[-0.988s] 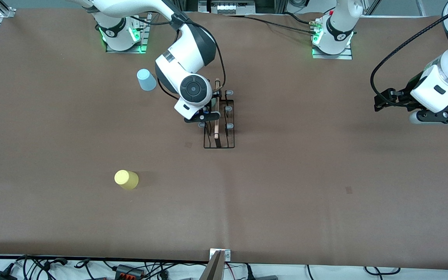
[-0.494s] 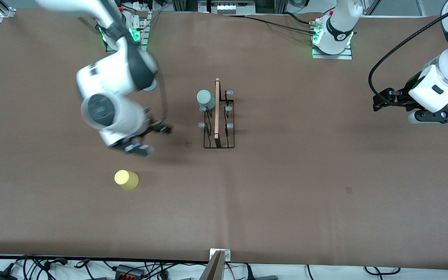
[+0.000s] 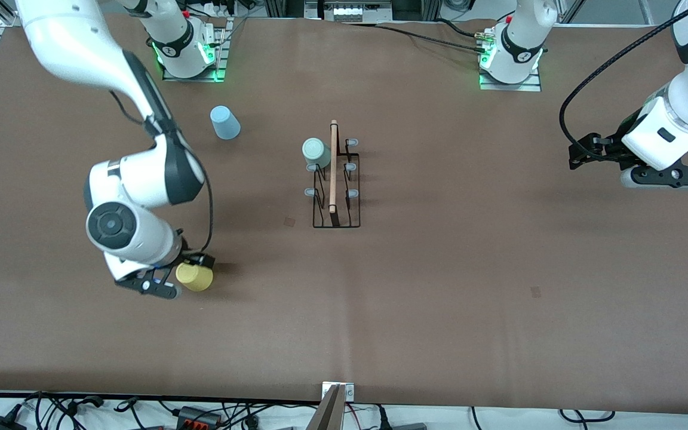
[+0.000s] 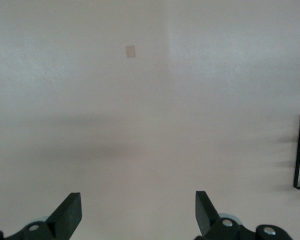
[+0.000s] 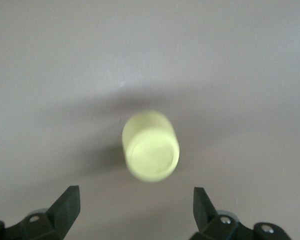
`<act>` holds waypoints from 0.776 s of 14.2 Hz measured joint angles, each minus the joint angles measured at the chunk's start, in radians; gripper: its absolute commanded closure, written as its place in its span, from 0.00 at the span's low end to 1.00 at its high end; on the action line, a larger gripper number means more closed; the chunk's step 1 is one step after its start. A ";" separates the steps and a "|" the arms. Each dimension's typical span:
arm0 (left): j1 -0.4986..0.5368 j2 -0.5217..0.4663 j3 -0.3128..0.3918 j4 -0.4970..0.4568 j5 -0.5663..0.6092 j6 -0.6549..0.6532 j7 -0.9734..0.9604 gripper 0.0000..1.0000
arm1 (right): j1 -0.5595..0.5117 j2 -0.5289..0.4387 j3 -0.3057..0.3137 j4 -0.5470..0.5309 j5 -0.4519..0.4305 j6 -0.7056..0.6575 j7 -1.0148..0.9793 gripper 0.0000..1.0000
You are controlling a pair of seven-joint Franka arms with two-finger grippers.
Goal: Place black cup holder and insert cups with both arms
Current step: 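Move the right gripper to the yellow cup, then grasp the yellow cup with the right gripper and lift it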
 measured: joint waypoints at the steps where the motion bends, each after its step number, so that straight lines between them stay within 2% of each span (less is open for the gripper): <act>1: 0.000 0.000 0.000 0.000 0.000 0.000 0.000 0.00 | -0.024 0.022 0.000 0.006 0.000 0.036 -0.041 0.00; 5: 0.000 0.000 0.000 -0.001 0.000 0.000 0.000 0.00 | -0.056 0.080 0.005 0.012 0.011 0.100 -0.084 0.00; 8: 0.000 0.000 0.000 -0.001 0.000 0.000 0.000 0.00 | -0.056 0.096 0.008 0.017 0.079 0.111 -0.125 0.00; 11: -0.001 -0.001 0.000 -0.001 0.000 0.000 0.000 0.00 | -0.059 0.097 0.008 0.027 0.095 0.111 -0.148 0.00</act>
